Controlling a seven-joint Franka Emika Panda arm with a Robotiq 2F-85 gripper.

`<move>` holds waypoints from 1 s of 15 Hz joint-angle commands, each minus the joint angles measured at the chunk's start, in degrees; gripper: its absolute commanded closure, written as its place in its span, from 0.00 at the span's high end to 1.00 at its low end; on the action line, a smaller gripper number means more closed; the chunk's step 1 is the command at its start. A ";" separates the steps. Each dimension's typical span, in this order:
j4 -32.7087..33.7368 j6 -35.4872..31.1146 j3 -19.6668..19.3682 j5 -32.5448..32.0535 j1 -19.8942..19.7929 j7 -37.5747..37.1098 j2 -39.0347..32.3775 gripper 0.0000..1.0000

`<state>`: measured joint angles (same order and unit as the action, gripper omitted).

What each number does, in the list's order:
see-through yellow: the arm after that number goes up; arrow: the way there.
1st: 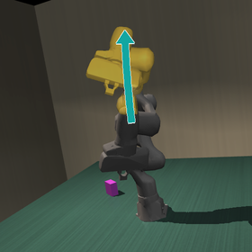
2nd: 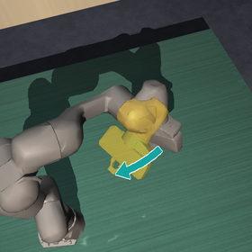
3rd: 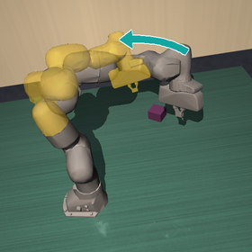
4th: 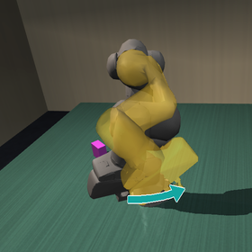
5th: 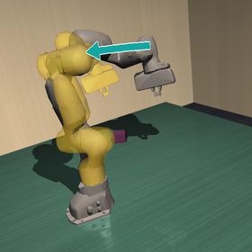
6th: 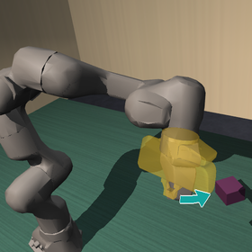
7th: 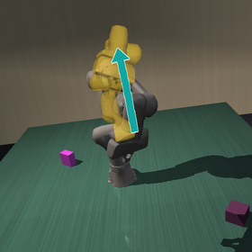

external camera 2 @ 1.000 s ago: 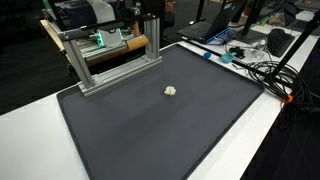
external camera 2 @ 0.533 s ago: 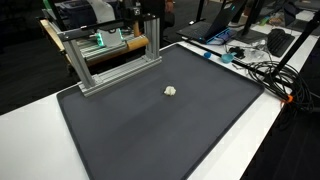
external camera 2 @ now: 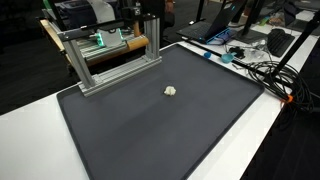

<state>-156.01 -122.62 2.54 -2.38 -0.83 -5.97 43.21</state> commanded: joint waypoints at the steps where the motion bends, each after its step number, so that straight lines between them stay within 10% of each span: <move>1: 1.08 0.10 0.00 -0.13 -0.14 0.38 -1.10 1.00; 11: 0.64 -1.95 -0.74 0.07 -0.64 0.48 -3.93 0.89; 15: 0.59 -0.94 -0.71 0.34 -0.81 -0.19 -3.39 0.58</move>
<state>-155.79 -124.06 2.21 -2.39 -1.38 -6.12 39.79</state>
